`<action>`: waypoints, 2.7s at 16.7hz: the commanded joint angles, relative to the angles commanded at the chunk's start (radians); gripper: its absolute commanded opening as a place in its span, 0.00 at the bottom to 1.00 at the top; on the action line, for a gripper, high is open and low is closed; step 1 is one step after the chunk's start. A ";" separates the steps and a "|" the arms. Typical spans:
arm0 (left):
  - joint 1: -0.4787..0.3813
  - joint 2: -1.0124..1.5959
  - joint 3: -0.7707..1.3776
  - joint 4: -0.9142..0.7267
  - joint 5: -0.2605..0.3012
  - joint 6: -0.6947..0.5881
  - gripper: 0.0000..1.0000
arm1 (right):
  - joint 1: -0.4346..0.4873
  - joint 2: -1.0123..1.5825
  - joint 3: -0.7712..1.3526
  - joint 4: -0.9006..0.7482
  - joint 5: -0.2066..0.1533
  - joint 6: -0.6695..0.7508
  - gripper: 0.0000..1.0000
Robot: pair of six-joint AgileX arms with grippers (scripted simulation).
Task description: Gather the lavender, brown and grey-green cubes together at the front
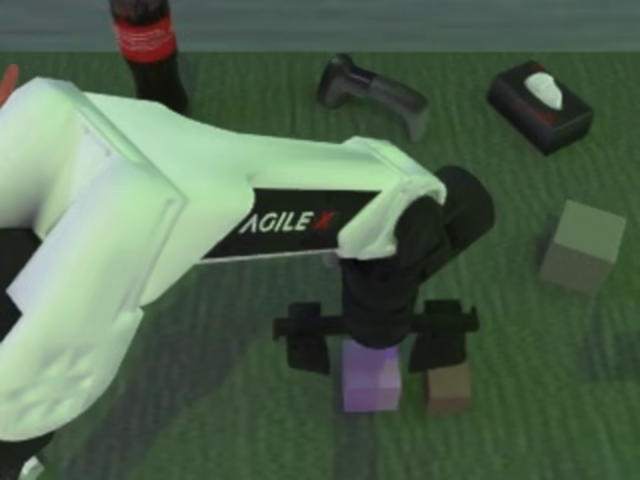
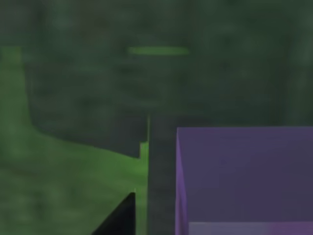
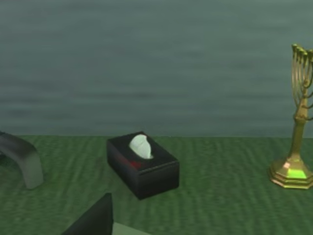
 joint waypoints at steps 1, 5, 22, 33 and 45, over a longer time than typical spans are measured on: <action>0.000 0.000 0.000 0.000 0.000 0.000 1.00 | 0.000 0.000 0.000 0.000 0.000 0.000 1.00; 0.000 0.000 0.000 0.000 0.000 0.000 1.00 | 0.000 0.000 0.000 0.000 0.000 0.000 1.00; 0.017 -0.092 0.140 -0.229 -0.002 -0.004 1.00 | 0.002 0.010 0.010 -0.007 -0.001 -0.006 1.00; 0.370 -0.856 -0.480 0.153 -0.017 0.155 1.00 | 0.054 0.760 0.635 -0.422 -0.001 -0.363 1.00; 0.821 -1.964 -1.385 0.742 0.001 0.705 1.00 | 0.123 1.897 1.494 -1.019 0.007 -0.866 1.00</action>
